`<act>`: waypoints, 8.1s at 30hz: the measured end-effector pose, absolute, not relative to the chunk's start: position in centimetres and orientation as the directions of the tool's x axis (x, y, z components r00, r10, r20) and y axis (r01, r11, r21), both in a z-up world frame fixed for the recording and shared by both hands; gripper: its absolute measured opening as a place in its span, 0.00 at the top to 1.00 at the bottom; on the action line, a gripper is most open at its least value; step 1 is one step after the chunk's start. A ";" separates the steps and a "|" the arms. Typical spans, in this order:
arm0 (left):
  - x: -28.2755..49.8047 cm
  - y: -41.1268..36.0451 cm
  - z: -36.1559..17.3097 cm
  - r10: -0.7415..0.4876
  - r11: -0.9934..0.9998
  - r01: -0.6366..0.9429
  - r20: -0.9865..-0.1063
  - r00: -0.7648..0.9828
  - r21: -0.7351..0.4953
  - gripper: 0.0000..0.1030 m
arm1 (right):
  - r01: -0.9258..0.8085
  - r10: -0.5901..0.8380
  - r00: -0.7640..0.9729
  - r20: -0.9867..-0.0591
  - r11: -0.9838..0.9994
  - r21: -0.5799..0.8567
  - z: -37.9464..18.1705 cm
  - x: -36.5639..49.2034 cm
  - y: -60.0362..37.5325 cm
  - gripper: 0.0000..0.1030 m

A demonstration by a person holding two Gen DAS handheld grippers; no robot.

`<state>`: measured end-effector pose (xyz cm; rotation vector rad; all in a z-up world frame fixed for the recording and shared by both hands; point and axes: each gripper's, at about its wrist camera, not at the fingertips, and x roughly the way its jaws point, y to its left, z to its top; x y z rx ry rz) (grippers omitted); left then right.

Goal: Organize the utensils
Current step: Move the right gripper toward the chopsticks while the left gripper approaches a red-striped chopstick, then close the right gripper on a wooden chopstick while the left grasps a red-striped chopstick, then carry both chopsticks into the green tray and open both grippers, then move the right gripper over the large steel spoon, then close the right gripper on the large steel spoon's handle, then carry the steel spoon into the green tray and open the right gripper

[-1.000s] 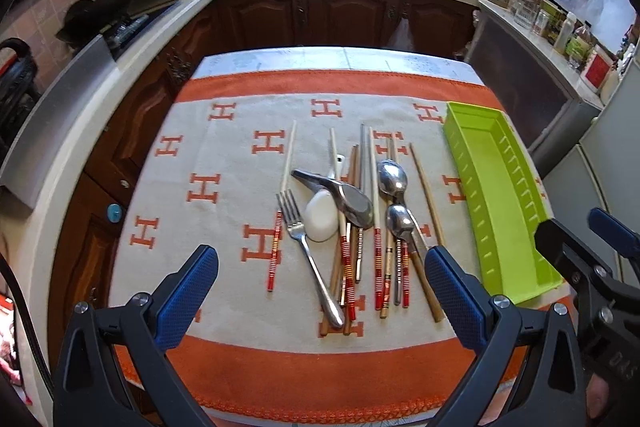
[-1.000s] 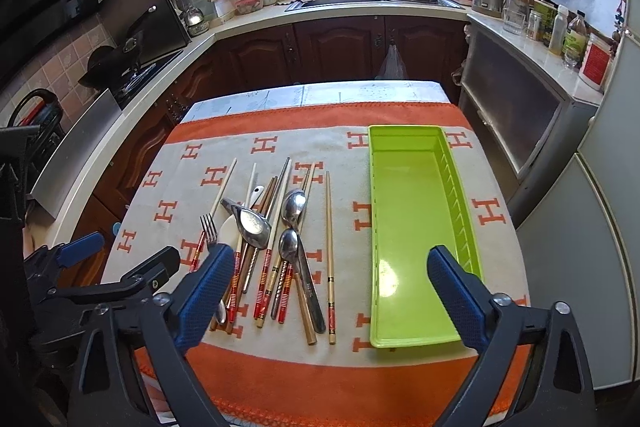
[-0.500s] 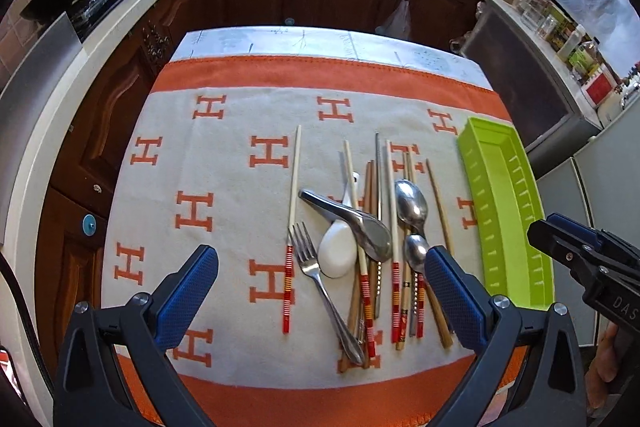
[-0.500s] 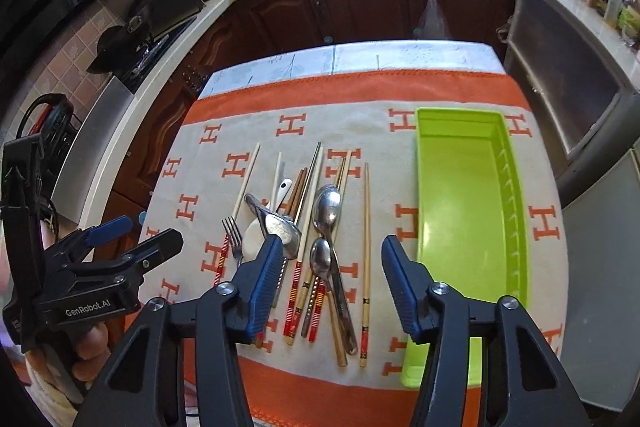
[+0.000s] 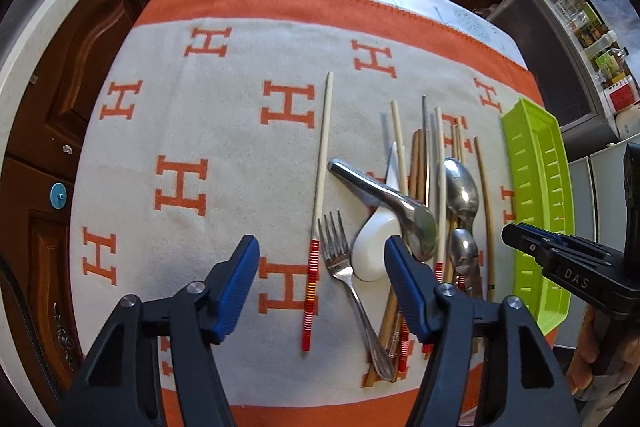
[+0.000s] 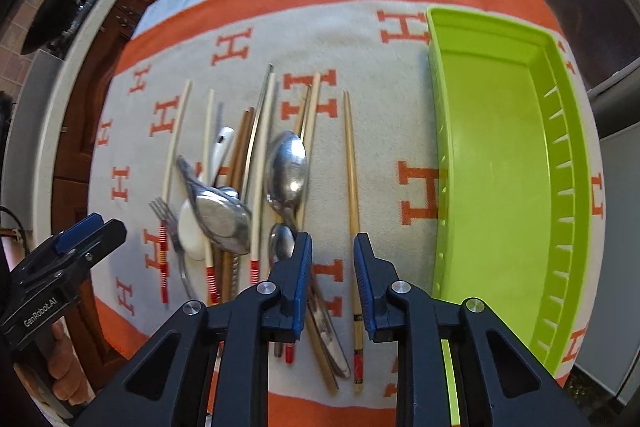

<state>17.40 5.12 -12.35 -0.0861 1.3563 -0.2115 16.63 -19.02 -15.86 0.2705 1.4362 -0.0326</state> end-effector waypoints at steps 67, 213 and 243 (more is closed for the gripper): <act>17.3 7.9 -14.1 -0.159 0.985 -0.003 -0.917 0.365 -0.172 0.97 | 0.325 -0.143 0.255 -0.956 0.944 -0.055 -11.5 10.1 -33.7 0.94; 9.8 5.7 -17.4 -0.231 0.971 0.120 -0.936 0.266 -0.206 0.64 | -0.192 0.173 0.397 -0.901 0.976 0.103 -17.8 15.3 -13.3 0.92; 9.5 4.9 -16.3 -0.233 0.968 0.157 -0.931 0.282 -0.195 0.63 | -0.027 0.319 0.494 -0.809 0.935 0.352 -13.3 12.1 -19.6 0.98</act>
